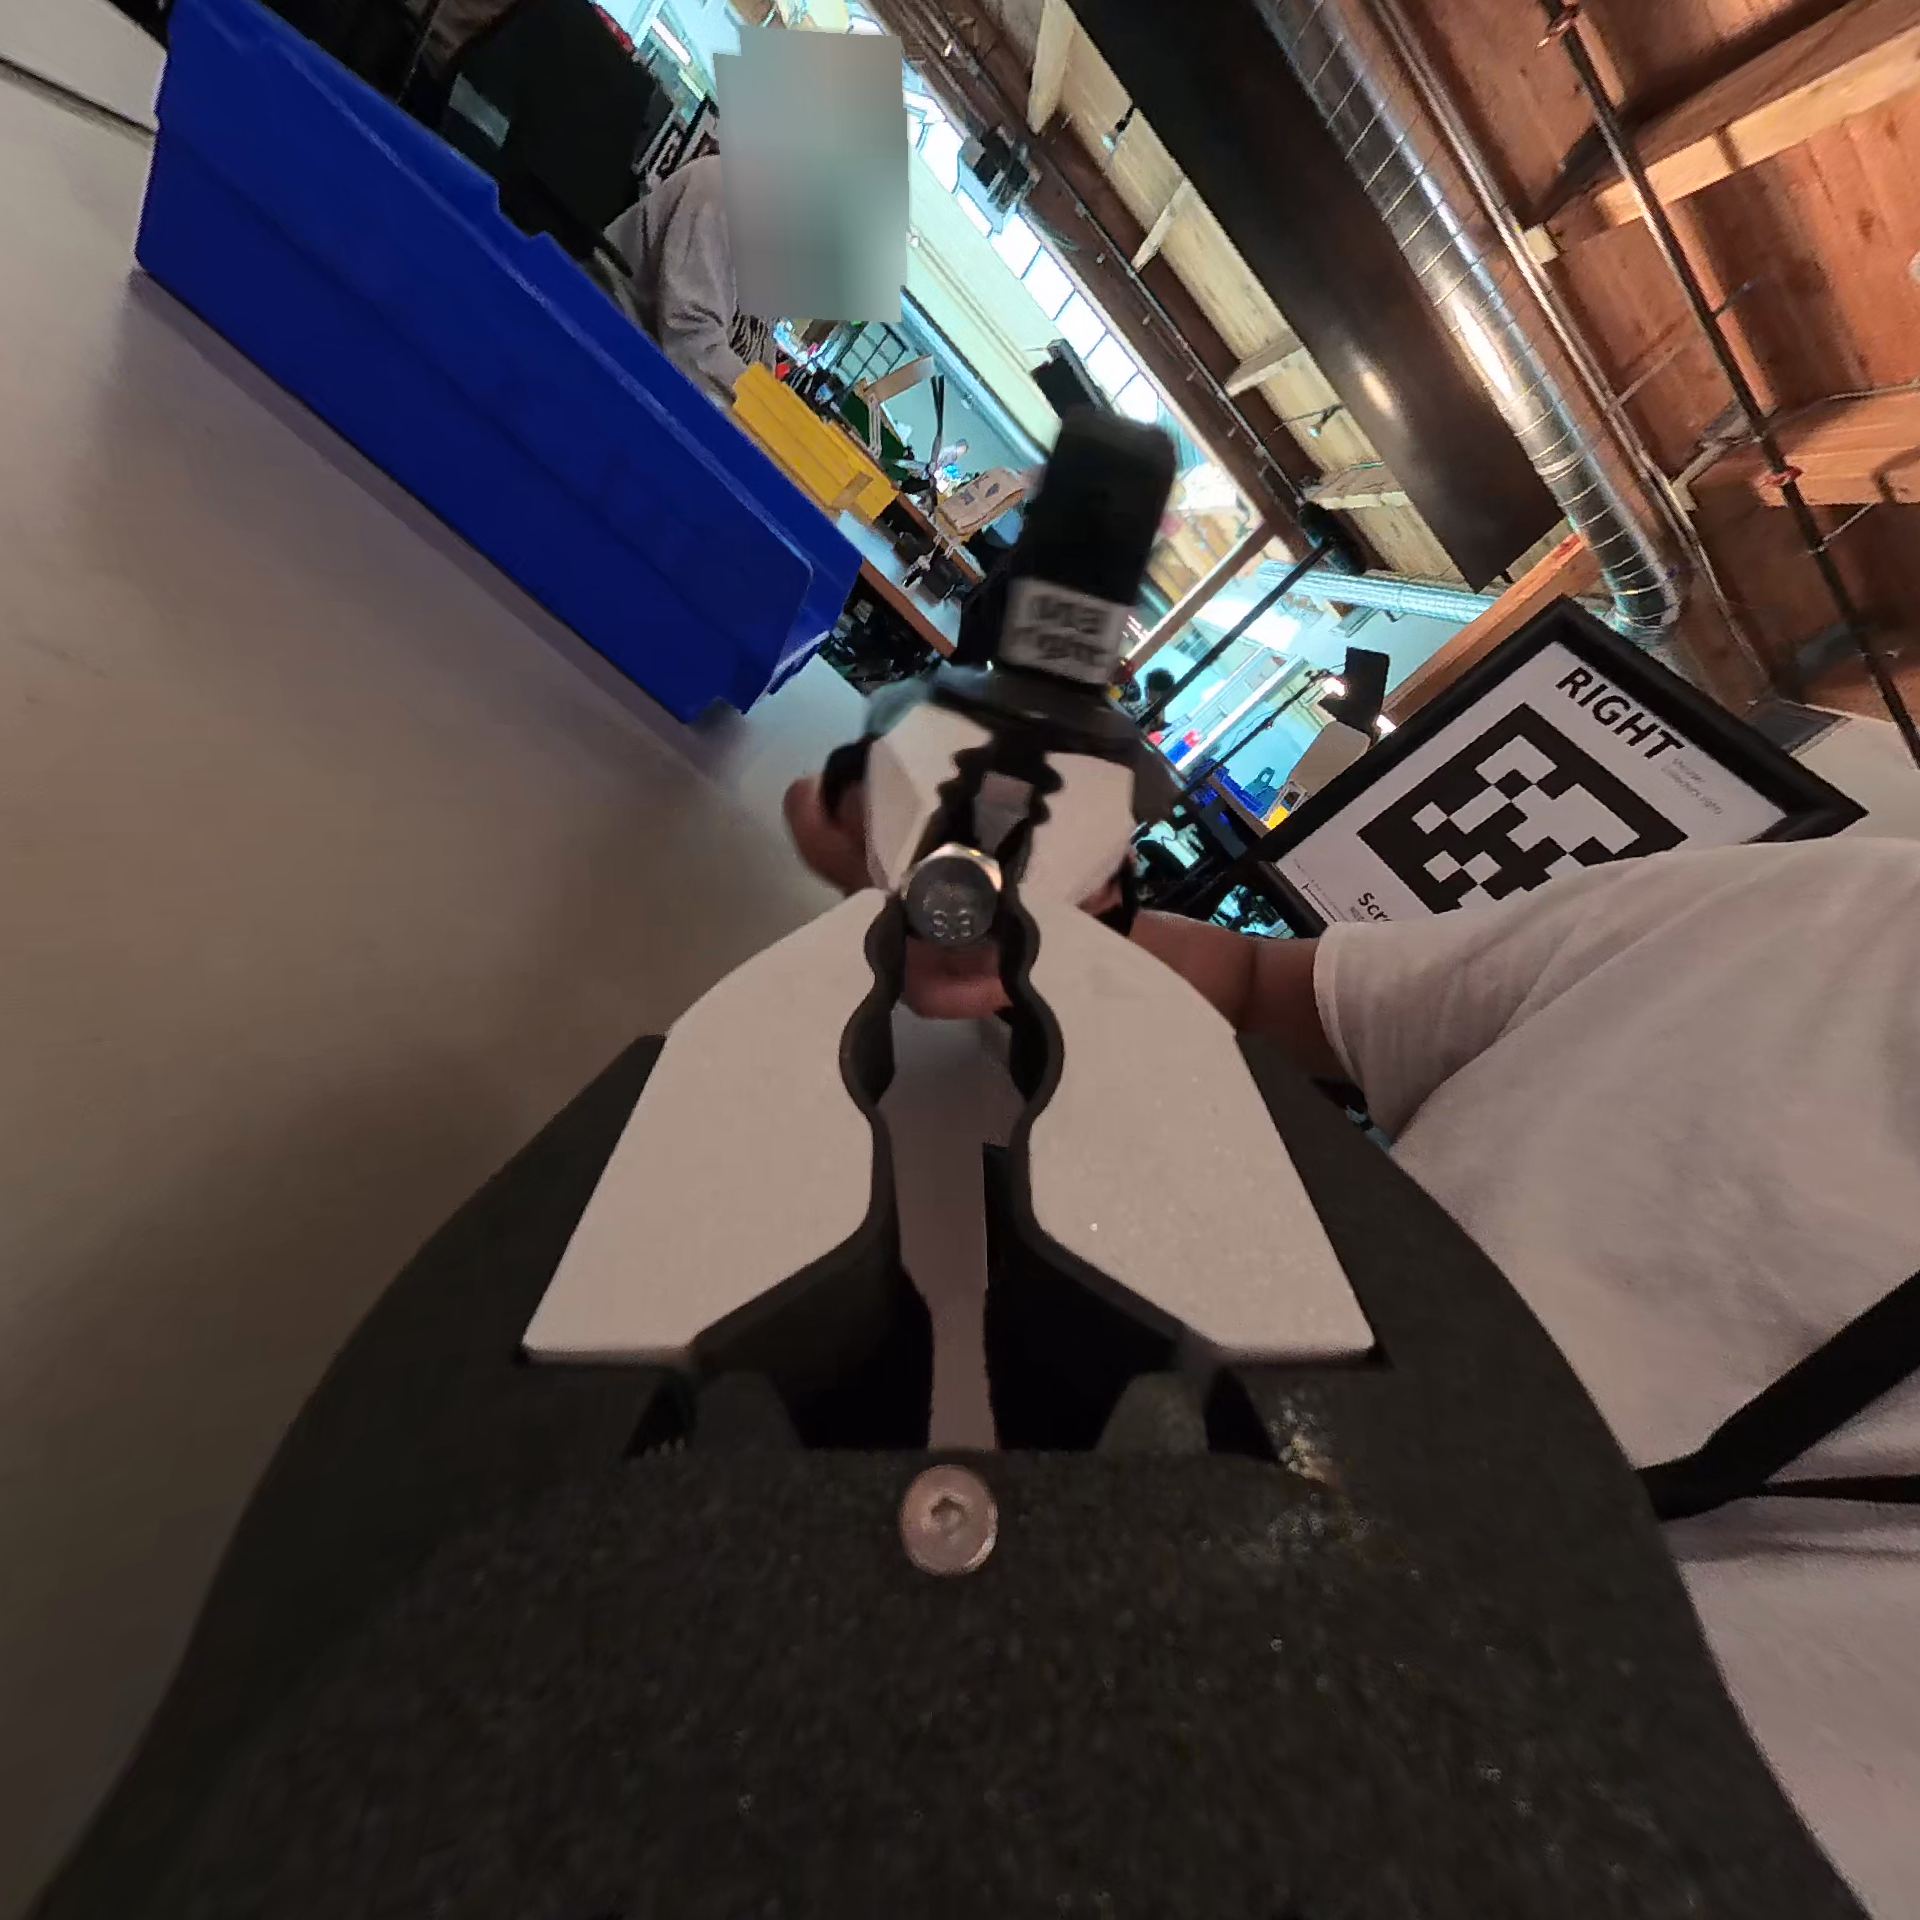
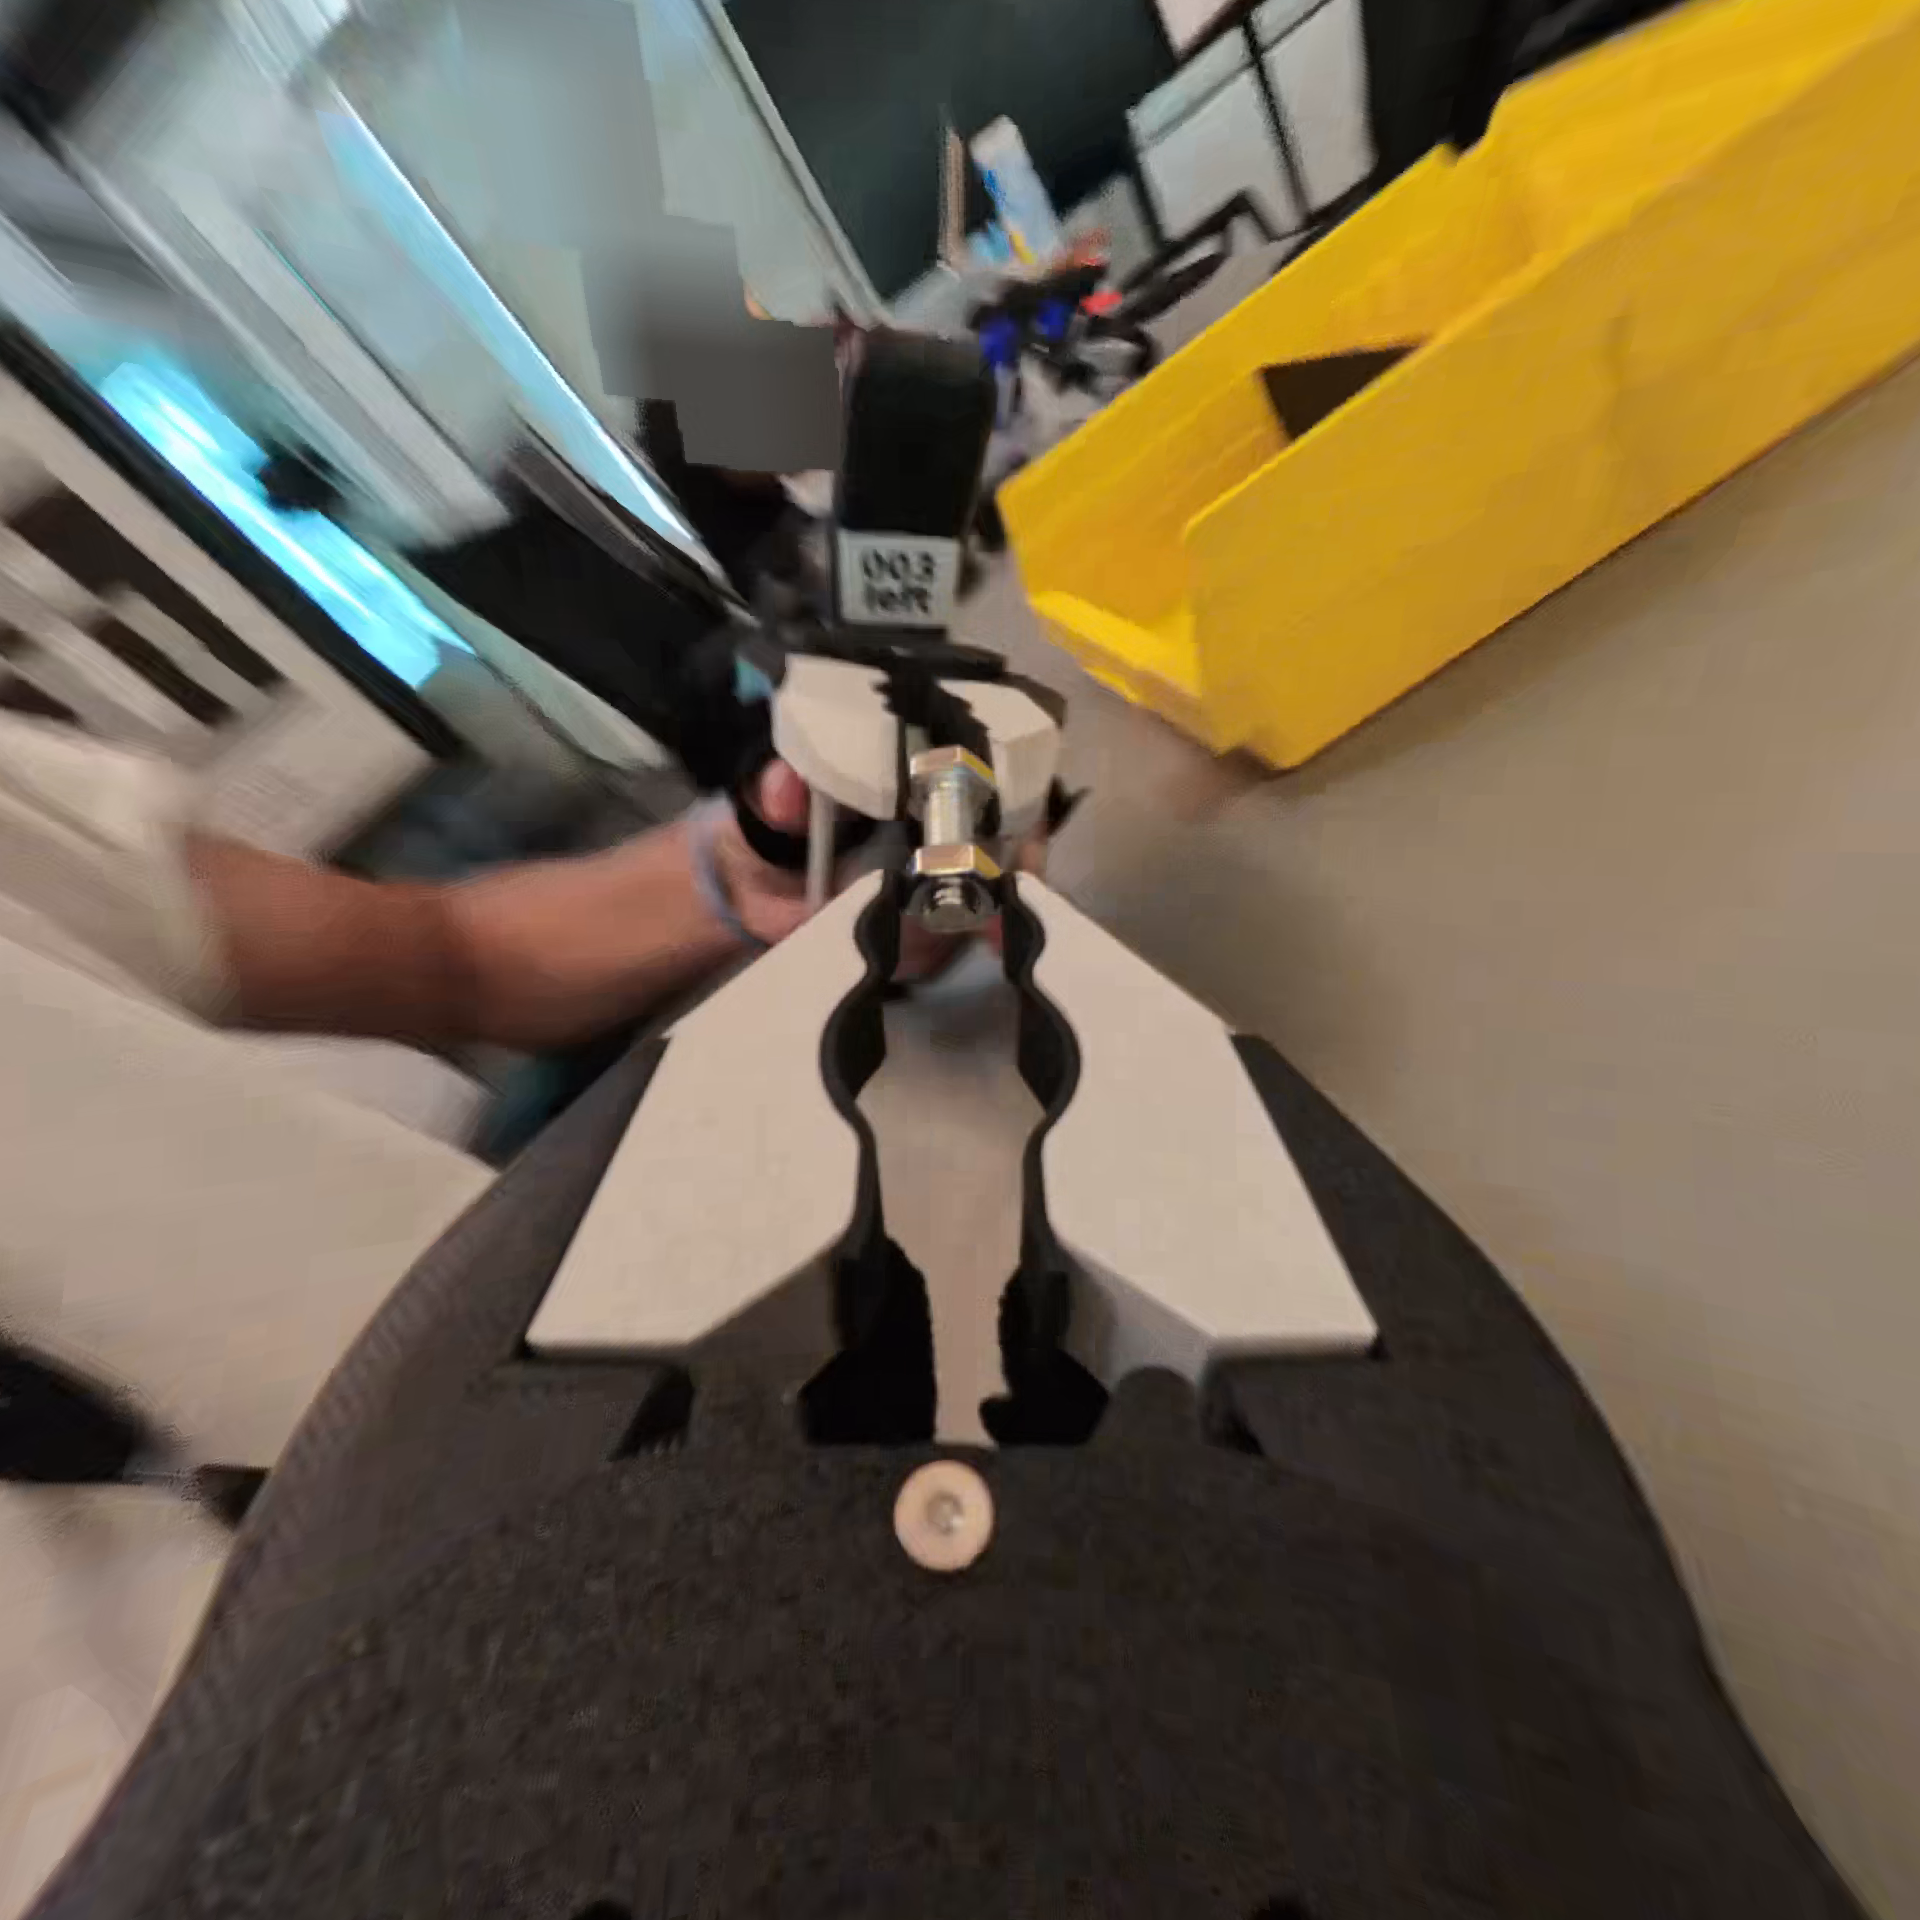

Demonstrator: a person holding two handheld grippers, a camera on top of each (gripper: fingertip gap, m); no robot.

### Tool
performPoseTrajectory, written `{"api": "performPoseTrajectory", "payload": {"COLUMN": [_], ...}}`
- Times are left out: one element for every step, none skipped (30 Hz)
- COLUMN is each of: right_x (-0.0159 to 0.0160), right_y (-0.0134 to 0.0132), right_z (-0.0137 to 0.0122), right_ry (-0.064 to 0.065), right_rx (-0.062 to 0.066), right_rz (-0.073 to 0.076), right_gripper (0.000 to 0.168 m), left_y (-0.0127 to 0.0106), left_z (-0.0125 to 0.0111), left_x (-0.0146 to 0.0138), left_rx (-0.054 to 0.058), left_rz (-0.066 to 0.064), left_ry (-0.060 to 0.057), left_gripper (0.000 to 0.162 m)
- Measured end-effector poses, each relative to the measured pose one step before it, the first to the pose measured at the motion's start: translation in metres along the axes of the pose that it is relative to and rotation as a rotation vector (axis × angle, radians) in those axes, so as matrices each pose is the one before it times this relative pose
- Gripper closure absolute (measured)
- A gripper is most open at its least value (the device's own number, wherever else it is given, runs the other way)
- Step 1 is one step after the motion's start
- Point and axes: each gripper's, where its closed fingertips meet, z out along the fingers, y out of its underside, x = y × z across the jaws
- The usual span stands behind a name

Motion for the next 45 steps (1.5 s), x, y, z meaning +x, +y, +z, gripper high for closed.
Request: {"api": "performPoseTrajectory", "payload": {"right_x": [-0.00188, -0.00151, -0.00018, 0.00130, 0.00096, 0.00011, 0.00178, 0.00172, 0.00197, 0.00325, 0.00483, 0.00659, 0.00794, 0.00722, 0.00553, 0.00608, 0.00595, 0.00393, 0.00493, 0.00603, 0.00615, 0.00573, 0.00506, 0.00248, 0.00088, 0.00174, 0.00060, -0.00085, 0.00182, 0.00269, 0.00053, 0.00046, -0.00090, -0.00125, -0.00124, -0.00147, -0.00123, -0.00175, -0.00160, -0.00160, -0.00200, -0.00268, -0.00195, -0.00243, -0.00352], "right_y": [-0.00092, -0.00052, -0.00130, 0.00079, 0.00130, -0.00011, -0.00029, 0.00137, 0.00239, 0.00211, 0.00307, 0.00490, 0.00574, 0.00623, 0.00645, 0.00613, 0.00526, 0.00227, -0.00190, -0.00465, -0.00629, -0.00637, -0.00522, -0.00405, -0.00262, -0.00118, -0.00065, -0.00058, -0.00055, -0.00045, -0.00025, -0.00048, -0.00003, 0.00079, 0.00048, -0.00060, -0.00111, -0.00112, -0.00110, -0.00238, -0.00347, -0.00267, -0.00119, -0.00142, -0.00248], "right_z": [0.00040, 0.00026, -0.00011, 0.00058, 0.00092, 0.00065, 0.00053, 0.00070, 0.00045, -0.00006, -0.00035, -0.00040, -0.00049, -0.00023, 0.00034, 0.00082, 0.00109, 0.00066, -0.00056, -0.00180, -0.00254, -0.00228, -0.00121, -0.00010, 0.00081, 0.00123, 0.00149, 0.00127, 0.00057, -0.00025, -0.00080, -0.00092, -0.00097, -0.00039, -0.00025, -0.00074, -0.00074, -0.00038, -0.00005, -0.00018, -0.00019, 0.00053, 0.00080, 0.00054, -0.00032], "right_ry": [-0.0916, -0.0859, -0.0592, -0.0240, -0.0039, 0.0146, 0.0437, 0.0504, 0.0548, 0.0665, 0.0812, 0.0992, 0.1143, 0.1155, 0.1111, 0.1203, 0.1177, 0.1008, 0.0999, 0.0914, 0.0719, 0.0495, 0.0312, 0.0094, 0.0025, 0.0154, 0.0080, -0.0002, 0.0168, 0.0174, -0.0050, -0.0136, -0.0332, -0.0460, -0.0582, -0.0685, -0.0733, -0.0800, -0.0783, -0.0753, -0.0751, -0.0812, -0.0839, -0.0933, -0.1105], "right_rx": [0.0226, 0.0168, 0.0264, 0.0099, -0.0023, -0.0006, -0.0055, -0.0223, -0.0304, -0.0264, -0.0307, -0.0412, -0.0482, -0.0514, -0.0507, -0.0489, -0.0472, -0.0302, -0.0049, 0.0138, 0.0288, 0.0332, 0.0254, 0.0191, 0.0124, 0.0020, -0.0008, 0.0000, 0.0010, 0.0016, 0.0023, 0.0060, 0.0060, 0.0020, 0.0046, 0.0130, 0.0163, 0.0141, 0.0137, 0.0229, 0.0326, 0.0284, 0.0177, 0.0168, 0.0226], "right_rz": [0.1736, 0.1575, 0.1055, 0.0511, 0.0050, -0.0415, -0.0709, -0.0884, -0.0952, -0.1019, -0.1224, -0.1530, -0.1705, -0.1806, -0.1876, -0.1847, -0.1842, -0.1780, -0.1583, -0.1286, -0.0877, -0.0482, -0.0254, -0.0155, -0.0153, -0.0207, -0.0220, -0.0143, -0.0033, -0.0007, 0.0067, 0.0375, 0.0711, 0.1014, 0.1263, 0.1409, 0.1552, 0.1686, 0.1727, 0.1756, 0.1819, 0.1865, 0.1821, 0.1925, 0.1919], "right_gripper": [0.150, 0.150, 0.150, 0.150, 0.150, 0.150, 0.146, 0.139, 0.133, 0.128, 0.124, 0.121, 0.118, 0.117, 0.117, 0.117, 0.116, 0.115, 0.116, 0.117, 0.121, 0.127, 0.129, 0.129, 0.130, 0.131, 0.133, 0.137, 0.144, 0.151, 0.152, 0.152, 0.152, 0.152, 0.151, 0.151, 0.151, 0.152, 0.152, 0.152, 0.152, 0.152, 0.152, 0.152, 0.152], "left_y": [-0.00132, -0.00056, -0.00016, -0.00031, -0.00061, -0.00067, -0.00181, -0.00316, -0.00335, -0.00283, -0.00205, -0.00183, -0.00189, -0.00159, -0.00055, 0.00051, 0.00107, 0.00167, 0.00202, 0.00143, 0.00129, 0.00142, 0.00094, 0.00078, 0.00107, 0.00090, 0.00068, 0.00089, 0.00094, 0.00098, 0.00061, 0.00068, 0.00098, 0.00078, 0.00062, 0.00058, 0.00021, -0.00016, -0.00063, -0.00131, -0.00169, -0.00149, -0.00102, -0.00078, -0.00077], "left_z": [-0.00005, -0.00005, 0.00003, -0.00037, -0.00056, -0.00062, -0.00075, -0.00119, -0.00146, -0.00162, -0.00181, -0.00175, -0.00148, -0.00112, -0.00065, -0.00007, 0.00037, 0.00059, 0.00052, 0.00040, 0.00025, 0.00041, 0.00041, 0.00035, 0.00049, 0.00061, 0.00066, 0.00085, 0.00089, 0.00069, 0.00033, 0.00033, 0.00042, 0.00057, 0.00051, 0.00022, 0.00010, -0.00001, -0.00009, -0.00024, -0.00056, -0.00063, -0.00063, -0.00050, -0.00011], "left_x": [0.00065, 0.00013, -0.00073, -0.00106, -0.00044, -0.00005, -0.00012, 0.00021, 0.00049, -0.00039, -0.00166, -0.00194, -0.00155, -0.00178, -0.00153, -0.00129, -0.00147, -0.00182, -0.00207, -0.00233, -0.00127, 0.00022, 0.00031, -0.00014, 0.00011, 0.00010, 0.00014, 0.00074, 0.00057, -0.00001, 0.00041, 0.00090, 0.00026, 0.00001, 0.00032, 0.00096, 0.00131, 0.00108, 0.00125, 0.00198, 0.00254, 0.00189, 0.00084, 0.00096, 0.00174], "left_rx": [0.0071, 0.0016, -0.0014, 0.0016, 0.0043, 0.0063, 0.0139, 0.0217, 0.0221, 0.0184, 0.0148, 0.0141, 0.0144, 0.0127, 0.0061, -0.0018, -0.0045, -0.0076, -0.0096, -0.0060, -0.0054, -0.0081, -0.0049, -0.0026, -0.0055, -0.0038, -0.0015, -0.0033, -0.0042, -0.0042, -0.0040, -0.0048, -0.0063, -0.0066, -0.0080, -0.0088, -0.0068, -0.0028, 0.0015, 0.0050, 0.0067, 0.0056, 0.0022, 0.0000, 0.0006], "left_rz": [0.0097, 0.0110, 0.0121, 0.0092, -0.0029, -0.0129, -0.0137, -0.0141, -0.0164, -0.0170, -0.0187, -0.0227, -0.0254, -0.0236, -0.0185, -0.0138, -0.0086, -0.0042, -0.0030, -0.0023, -0.0032, -0.0065, -0.0051, -0.0014, -0.0029, -0.0039, -0.0037, -0.0045, -0.0018, 0.0027, 0.0016, 0.0014, 0.0081, 0.0146, 0.0183, 0.0188, 0.0167, 0.0157, 0.0149, 0.0106, 0.0069, 0.0081, 0.0108, 0.0107, 0.0072], "left_ry": [0.0007, -0.0040, -0.0099, -0.0108, -0.0015, 0.0056, 0.0051, 0.0066, 0.0095, 0.0057, -0.0004, 0.0012, 0.0045, 0.0020, 0.0016, 0.0007, -0.0058, -0.0094, -0.0122, -0.0149, -0.0072, 0.0040, 0.0027, -0.0007, 0.0022, 0.0021, 0.0031, 0.0068, 0.0037, -0.0015, 0.0015, 0.0035, -0.0029, -0.0074, -0.0061, -0.0015, 0.0013, -0.0006, 0.0001, 0.0076, 0.0133, 0.0095, 0.0029, 0.0044, 0.0083], "left_gripper": [0.145, 0.145, 0.145, 0.145, 0.145, 0.145, 0.145, 0.145, 0.145, 0.145, 0.146, 0.146, 0.145, 0.145, 0.145, 0.145, 0.145, 0.145, 0.145, 0.146, 0.145, 0.145, 0.146, 0.145, 0.145, 0.145, 0.145, 0.145, 0.145, 0.145, 0.145, 0.145, 0.145, 0.145, 0.146, 0.145, 0.145, 0.145, 0.145, 0.145, 0.145, 0.145, 0.145, 0.145, 0.145]}}
